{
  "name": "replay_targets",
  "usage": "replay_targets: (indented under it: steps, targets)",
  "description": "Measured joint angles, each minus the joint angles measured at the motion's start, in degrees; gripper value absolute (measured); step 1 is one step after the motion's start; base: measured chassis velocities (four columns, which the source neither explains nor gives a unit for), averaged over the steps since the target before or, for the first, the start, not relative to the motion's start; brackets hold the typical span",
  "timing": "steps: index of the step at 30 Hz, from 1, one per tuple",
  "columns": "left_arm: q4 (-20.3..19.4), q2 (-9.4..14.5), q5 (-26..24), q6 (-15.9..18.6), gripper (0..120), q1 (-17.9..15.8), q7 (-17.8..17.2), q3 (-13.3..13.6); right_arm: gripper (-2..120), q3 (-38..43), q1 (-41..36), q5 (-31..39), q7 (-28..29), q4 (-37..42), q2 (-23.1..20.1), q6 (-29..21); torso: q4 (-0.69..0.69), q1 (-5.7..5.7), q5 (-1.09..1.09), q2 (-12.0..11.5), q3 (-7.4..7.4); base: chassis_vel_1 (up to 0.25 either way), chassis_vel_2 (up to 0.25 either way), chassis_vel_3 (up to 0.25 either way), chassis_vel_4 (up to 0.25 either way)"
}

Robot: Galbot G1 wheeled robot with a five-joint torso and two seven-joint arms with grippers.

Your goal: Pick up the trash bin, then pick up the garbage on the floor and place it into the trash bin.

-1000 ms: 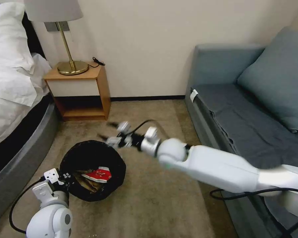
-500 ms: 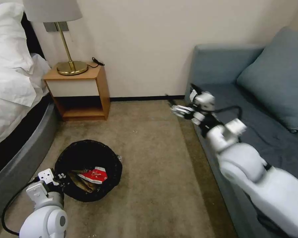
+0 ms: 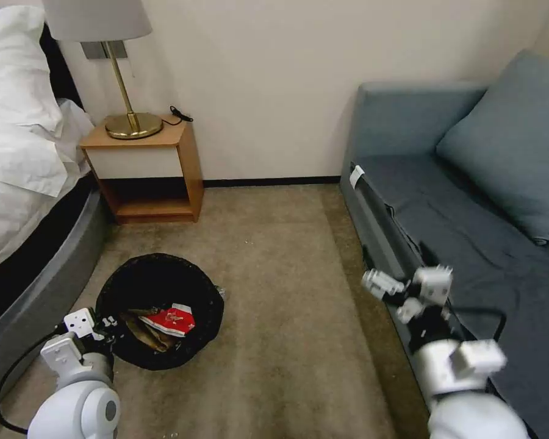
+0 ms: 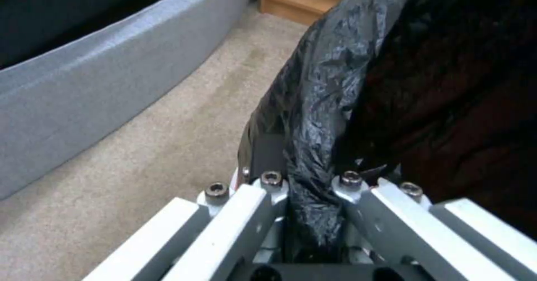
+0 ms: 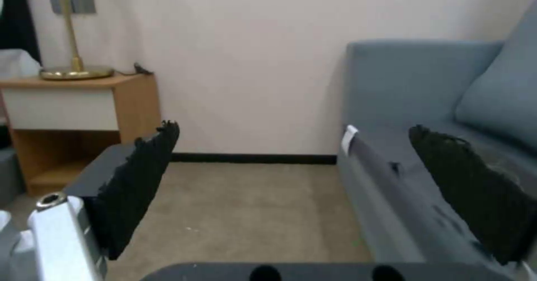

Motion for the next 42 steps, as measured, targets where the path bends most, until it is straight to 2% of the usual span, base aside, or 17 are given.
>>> replay_targets:
  steps: [3, 16, 42]
  targets:
    - [-0.11, -0.03, 0.01, 0.01, 2, 0.05, 0.0, 0.07, 100, -1.47, -0.11, -1.77, -1.83, -1.24, 2.39, 1.74, 0.0, 0.0, 0.0, 0.0, 0.0, 0.0, 0.0, 0.0, 0.0]
    - [0.4, 0.1, 0.02, 0.02, 2, -0.23, -0.02, -0.34, 100, -2.97, 2.32, -1.36, -3.64, -3.88, 2.06, 3.08, 0.0, 0.0, 0.01, 0.0, 0.0, -0.033, 0.027, 0.028, -0.03]
    - [2.37, -0.14, 0.3, -0.26, 2, -1.04, -0.01, -0.15, 100, -4.44, 6.11, -0.21, -4.22, -6.77, 0.81, 3.5, 0.0, 0.01, 0.0, -0.01, 0.03, -0.21, 0.209, 0.203, -0.204]
